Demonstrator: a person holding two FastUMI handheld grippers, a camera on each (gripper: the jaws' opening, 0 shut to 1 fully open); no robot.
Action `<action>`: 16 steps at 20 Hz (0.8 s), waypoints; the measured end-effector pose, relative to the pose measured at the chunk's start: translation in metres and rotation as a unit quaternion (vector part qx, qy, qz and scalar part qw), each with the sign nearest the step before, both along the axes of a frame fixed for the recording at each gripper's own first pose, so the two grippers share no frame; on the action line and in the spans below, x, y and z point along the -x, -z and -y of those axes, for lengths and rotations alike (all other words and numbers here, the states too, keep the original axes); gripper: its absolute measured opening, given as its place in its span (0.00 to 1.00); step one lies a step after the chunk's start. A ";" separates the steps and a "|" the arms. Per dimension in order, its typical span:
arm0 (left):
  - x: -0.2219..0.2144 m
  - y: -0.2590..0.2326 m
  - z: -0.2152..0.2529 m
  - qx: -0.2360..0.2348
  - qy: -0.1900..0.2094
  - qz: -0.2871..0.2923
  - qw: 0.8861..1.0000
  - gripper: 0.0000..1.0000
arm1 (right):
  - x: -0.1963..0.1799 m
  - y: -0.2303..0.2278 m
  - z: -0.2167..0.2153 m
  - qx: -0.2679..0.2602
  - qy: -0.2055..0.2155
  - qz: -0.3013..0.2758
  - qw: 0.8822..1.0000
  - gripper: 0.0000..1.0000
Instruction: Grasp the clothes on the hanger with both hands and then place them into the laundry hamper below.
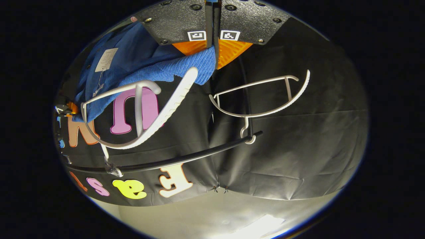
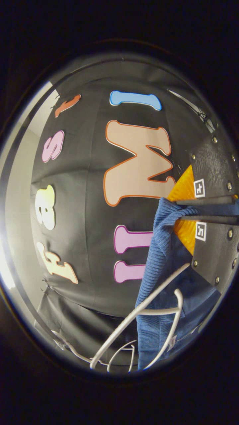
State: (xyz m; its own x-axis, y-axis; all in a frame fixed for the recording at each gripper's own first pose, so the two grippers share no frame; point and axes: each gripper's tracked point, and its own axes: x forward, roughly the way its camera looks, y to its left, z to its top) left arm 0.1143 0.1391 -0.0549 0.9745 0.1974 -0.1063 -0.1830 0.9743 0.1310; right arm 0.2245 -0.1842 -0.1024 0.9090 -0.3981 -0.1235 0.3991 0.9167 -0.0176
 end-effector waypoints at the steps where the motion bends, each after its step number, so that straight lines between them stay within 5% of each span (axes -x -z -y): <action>1: 0.001 0.003 0.002 0.001 0.000 -0.002 1.000 0.01 | 0.000 0.004 0.001 0.002 -0.001 -0.004 1.000 0.12; 16: 0.014 0.042 0.035 -0.002 0.021 -0.043 0.999 0.01 | 0.028 0.056 -0.026 -0.007 -0.035 -0.059 0.998 0.12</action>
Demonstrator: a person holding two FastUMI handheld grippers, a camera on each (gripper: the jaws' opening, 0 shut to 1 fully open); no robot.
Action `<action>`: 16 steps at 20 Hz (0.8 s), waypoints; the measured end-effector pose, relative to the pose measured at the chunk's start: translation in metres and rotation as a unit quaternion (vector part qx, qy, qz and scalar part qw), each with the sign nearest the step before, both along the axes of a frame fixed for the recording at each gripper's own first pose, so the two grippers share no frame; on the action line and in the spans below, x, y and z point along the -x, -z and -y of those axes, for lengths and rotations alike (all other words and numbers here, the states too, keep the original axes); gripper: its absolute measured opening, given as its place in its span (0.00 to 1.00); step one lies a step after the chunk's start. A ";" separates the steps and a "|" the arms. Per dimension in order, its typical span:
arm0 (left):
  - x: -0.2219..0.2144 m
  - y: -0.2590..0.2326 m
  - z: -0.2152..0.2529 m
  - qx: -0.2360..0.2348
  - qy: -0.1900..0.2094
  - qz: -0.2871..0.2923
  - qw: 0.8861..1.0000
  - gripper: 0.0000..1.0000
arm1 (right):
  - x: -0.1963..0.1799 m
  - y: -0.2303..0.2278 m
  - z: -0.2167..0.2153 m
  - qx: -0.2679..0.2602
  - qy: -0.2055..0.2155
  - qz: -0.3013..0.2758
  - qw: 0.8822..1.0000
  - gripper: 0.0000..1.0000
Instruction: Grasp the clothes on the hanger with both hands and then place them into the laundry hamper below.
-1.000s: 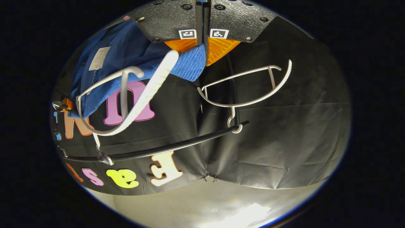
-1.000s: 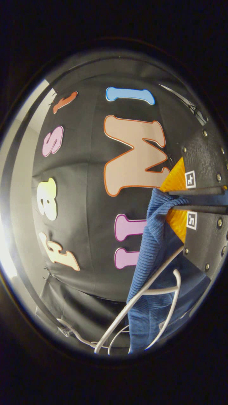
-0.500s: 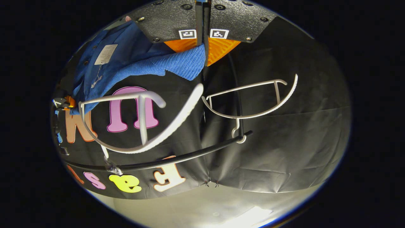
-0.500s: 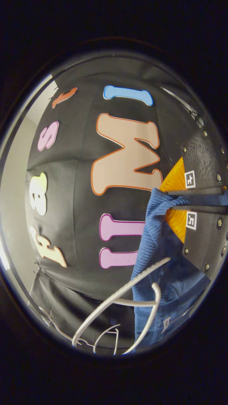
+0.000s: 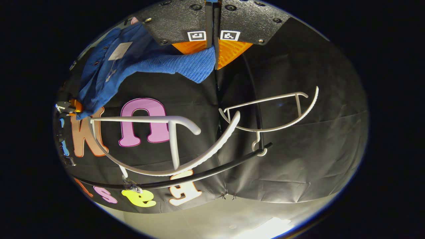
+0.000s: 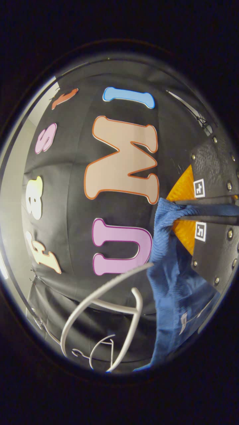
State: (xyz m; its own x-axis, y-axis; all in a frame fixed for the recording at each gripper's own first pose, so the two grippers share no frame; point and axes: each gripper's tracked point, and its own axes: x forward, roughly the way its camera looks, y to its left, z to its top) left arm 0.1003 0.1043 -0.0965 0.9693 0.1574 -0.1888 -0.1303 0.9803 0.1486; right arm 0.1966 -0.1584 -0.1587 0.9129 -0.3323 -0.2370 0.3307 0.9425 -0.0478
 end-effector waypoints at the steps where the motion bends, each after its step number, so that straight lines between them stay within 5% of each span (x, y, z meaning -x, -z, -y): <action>1: 0.000 0.003 0.004 0.001 0.005 -0.003 1.000 0.01 | 0.001 0.005 -0.005 -0.002 -0.005 -0.005 1.000 0.12; 16: -0.008 0.044 0.082 0.032 0.081 -0.042 0.995 0.01 | 0.024 0.039 -0.125 -0.039 -0.115 -0.043 0.992 0.12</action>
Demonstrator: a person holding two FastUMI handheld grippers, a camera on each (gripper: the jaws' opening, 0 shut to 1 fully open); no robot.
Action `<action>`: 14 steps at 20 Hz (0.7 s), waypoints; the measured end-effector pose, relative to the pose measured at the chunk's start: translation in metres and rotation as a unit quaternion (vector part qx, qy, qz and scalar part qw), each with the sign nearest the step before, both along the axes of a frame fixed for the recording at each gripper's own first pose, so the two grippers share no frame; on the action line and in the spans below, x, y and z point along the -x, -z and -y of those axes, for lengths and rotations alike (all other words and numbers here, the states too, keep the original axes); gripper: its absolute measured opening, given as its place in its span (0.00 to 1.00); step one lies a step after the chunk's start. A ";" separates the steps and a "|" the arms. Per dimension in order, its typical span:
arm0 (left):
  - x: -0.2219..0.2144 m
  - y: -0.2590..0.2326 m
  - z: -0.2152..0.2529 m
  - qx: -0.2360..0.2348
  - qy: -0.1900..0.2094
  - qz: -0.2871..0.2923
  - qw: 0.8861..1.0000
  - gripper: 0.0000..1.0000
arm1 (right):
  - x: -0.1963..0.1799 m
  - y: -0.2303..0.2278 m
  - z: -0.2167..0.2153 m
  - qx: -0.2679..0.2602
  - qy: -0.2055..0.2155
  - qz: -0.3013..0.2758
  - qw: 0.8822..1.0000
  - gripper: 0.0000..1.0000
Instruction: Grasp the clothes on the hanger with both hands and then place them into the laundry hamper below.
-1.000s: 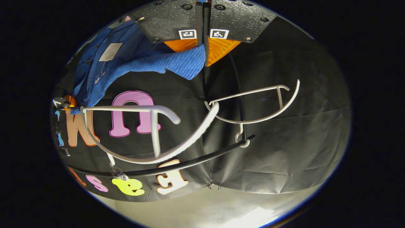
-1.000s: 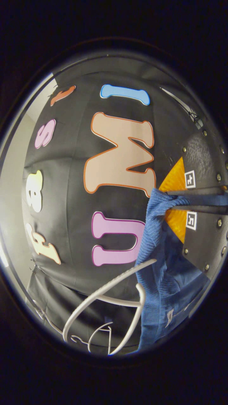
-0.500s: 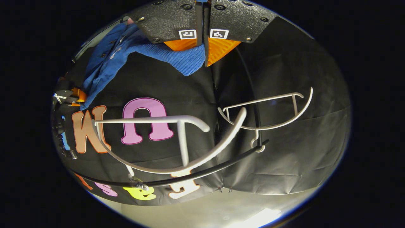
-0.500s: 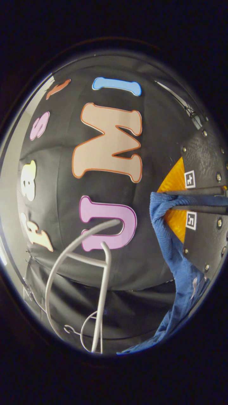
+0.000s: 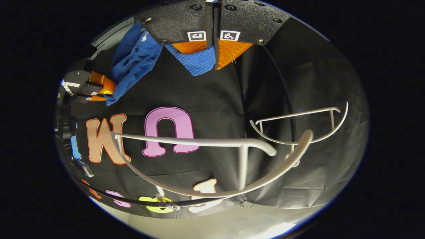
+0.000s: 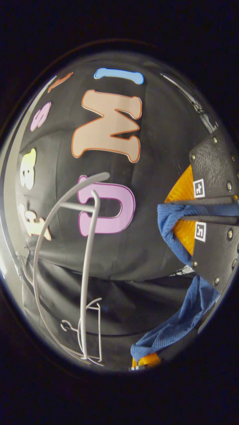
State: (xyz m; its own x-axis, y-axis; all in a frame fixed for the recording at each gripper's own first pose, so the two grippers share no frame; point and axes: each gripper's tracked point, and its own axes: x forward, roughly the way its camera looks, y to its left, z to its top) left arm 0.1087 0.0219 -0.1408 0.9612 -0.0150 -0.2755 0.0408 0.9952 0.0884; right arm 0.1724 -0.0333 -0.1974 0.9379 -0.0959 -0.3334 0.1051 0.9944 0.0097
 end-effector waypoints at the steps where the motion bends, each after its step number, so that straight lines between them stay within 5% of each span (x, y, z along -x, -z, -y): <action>1: -0.002 0.004 0.006 0.004 0.005 -0.003 1.000 0.01 | 0.002 0.003 -0.007 -0.004 -0.007 -0.003 1.000 0.12; 14: 0.005 0.080 0.042 0.017 0.045 -0.083 0.995 0.01 | 0.032 0.076 -0.047 -0.052 -0.047 -0.088 0.994 0.12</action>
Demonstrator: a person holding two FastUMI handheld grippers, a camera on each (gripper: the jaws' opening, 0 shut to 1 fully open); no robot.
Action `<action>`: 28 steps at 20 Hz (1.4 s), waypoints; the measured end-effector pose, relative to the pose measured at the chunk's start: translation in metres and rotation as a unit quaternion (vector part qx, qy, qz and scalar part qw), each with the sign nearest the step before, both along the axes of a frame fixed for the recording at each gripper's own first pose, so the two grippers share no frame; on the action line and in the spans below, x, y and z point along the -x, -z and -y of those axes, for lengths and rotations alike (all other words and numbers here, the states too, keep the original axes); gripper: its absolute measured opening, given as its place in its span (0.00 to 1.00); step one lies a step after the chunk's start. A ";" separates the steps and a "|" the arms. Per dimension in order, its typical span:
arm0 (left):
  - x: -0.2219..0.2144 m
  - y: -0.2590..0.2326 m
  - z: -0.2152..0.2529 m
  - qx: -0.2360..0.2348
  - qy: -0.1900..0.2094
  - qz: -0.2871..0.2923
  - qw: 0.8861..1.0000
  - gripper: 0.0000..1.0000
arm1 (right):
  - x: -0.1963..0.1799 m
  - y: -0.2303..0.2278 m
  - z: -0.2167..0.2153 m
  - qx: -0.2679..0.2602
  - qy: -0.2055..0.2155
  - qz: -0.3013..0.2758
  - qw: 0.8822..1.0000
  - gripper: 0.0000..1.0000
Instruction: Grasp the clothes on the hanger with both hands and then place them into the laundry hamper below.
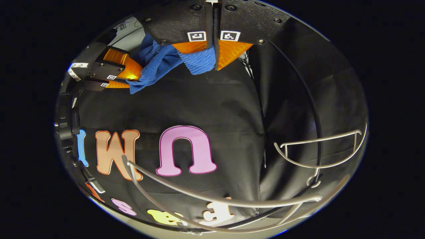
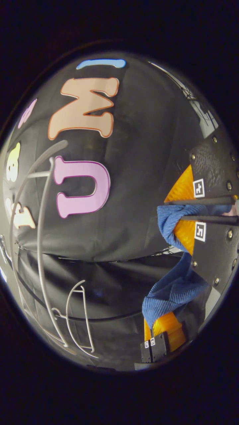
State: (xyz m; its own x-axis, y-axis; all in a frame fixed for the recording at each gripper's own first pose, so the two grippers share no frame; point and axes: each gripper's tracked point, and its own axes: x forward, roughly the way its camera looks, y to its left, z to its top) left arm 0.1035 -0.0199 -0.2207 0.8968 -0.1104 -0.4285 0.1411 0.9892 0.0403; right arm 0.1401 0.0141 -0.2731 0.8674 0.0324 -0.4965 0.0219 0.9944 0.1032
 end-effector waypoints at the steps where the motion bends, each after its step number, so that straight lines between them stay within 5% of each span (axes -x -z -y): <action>1: 0.002 0.008 0.001 -0.003 0.002 -0.009 1.000 0.01 | 0.004 0.008 -0.001 0.002 -0.001 -0.009 1.000 0.12; 28: 0.092 0.164 0.000 -0.023 0.045 -0.199 0.979 0.02 | 0.108 0.135 -0.021 0.014 -0.027 -0.176 0.984 0.13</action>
